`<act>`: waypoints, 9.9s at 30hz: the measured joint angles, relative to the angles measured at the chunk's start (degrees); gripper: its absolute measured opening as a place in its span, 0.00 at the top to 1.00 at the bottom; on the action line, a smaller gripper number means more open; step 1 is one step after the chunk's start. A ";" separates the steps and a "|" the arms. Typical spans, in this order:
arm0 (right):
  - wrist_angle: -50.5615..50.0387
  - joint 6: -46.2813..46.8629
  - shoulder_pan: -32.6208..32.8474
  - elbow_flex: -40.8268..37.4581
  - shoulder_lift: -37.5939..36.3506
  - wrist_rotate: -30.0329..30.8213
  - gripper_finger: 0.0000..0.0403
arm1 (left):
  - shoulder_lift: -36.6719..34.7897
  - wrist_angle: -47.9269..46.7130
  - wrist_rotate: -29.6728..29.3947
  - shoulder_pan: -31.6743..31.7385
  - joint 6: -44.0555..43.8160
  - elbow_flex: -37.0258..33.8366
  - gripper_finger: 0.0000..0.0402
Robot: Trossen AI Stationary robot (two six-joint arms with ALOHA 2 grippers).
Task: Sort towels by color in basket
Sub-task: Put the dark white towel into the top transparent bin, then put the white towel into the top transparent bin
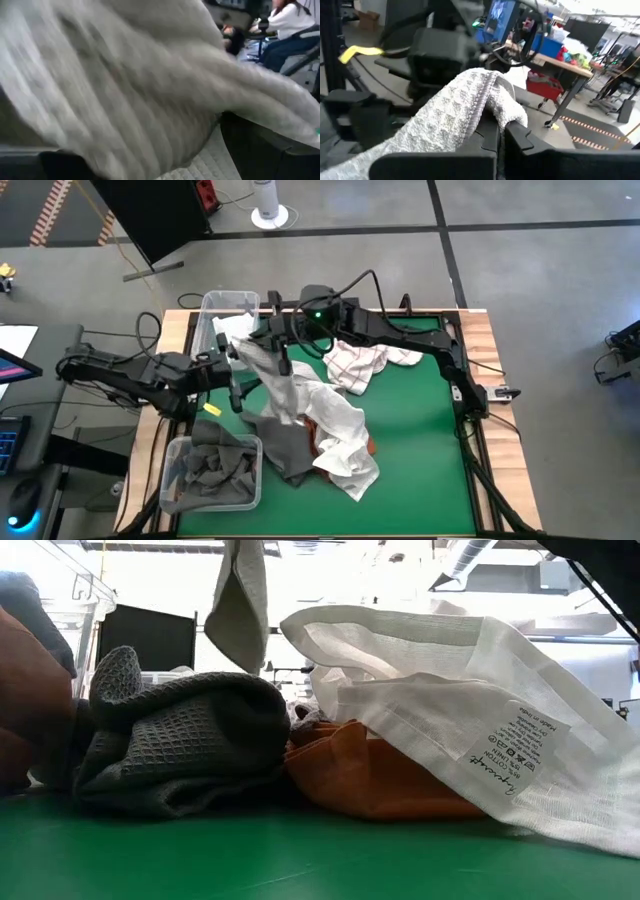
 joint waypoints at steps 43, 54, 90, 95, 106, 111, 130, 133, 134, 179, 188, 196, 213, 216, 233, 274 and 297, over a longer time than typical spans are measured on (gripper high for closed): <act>-34.09 11.38 0.98 0.09 -8.95 24.92 0.33 | -13.59 1.36 -25.23 1.53 14.99 -0.01 0.97; -46.23 17.75 2.74 -0.02 -7.20 25.69 0.33 | -14.35 15.57 -29.15 2.40 31.00 0.01 0.97; -49.57 33.77 10.35 -24.47 -16.46 44.93 0.33 | -14.14 -10.11 -34.47 2.42 16.64 0.01 0.97; -31.81 37.93 10.33 -44.13 -26.82 44.53 0.33 | -13.53 -11.15 -32.14 2.42 16.08 0.01 0.97; -2.27 45.60 8.88 -73.44 -41.74 44.52 0.33 | -13.59 -13.67 -34.28 2.42 18.34 0.01 0.97; 1.85 45.27 12.84 -81.05 -44.01 46.97 0.33 | -12.95 -10.25 -41.40 2.77 24.04 0.01 0.97; 18.69 38.29 23.76 -86.20 -45.55 47.76 0.33 | 0.54 -17.59 -18.69 33.87 13.26 0.01 0.98; 18.71 39.00 25.58 -86.20 -45.56 47.76 0.33 | 3.56 -22.09 -13.48 40.49 10.17 0.00 0.98; 18.70 39.40 26.14 -86.20 -45.56 47.78 0.33 | 4.37 -23.32 -11.89 42.42 9.42 -0.02 0.98; 19.65 41.21 30.62 -86.18 -45.01 48.31 0.33 | 39.12 -69.01 10.70 58.98 11.30 24.02 0.44; 19.83 41.67 30.50 -86.18 -45.01 48.31 0.33 | 27.36 -63.43 16.50 57.45 13.37 28.40 0.44; 20.11 41.65 30.41 -86.18 -45.01 48.42 0.33 | 28.11 -55.79 23.21 60.72 15.97 18.82 0.45; 20.06 41.23 32.74 -86.18 -45.01 49.51 0.33 | 39.46 -60.67 33.13 66.20 12.86 14.20 0.45; 19.44 41.24 31.77 -86.18 -45.01 49.48 0.33 | 36.36 -65.93 30.54 65.93 11.73 18.73 0.45; 11.20 44.43 12.98 -86.16 -36.20 26.73 0.33 | 16.65 -66.02 31.61 50.76 4.78 27.59 0.45; 33.40 8.64 12.14 -66.80 -35.63 25.29 0.96 | 15.81 2.14 40.44 16.10 -3.32 3.62 0.40; 36.25 9.99 13.55 -65.83 -35.63 25.23 0.86 | 32.80 36.52 42.42 16.10 -2.77 3.66 0.45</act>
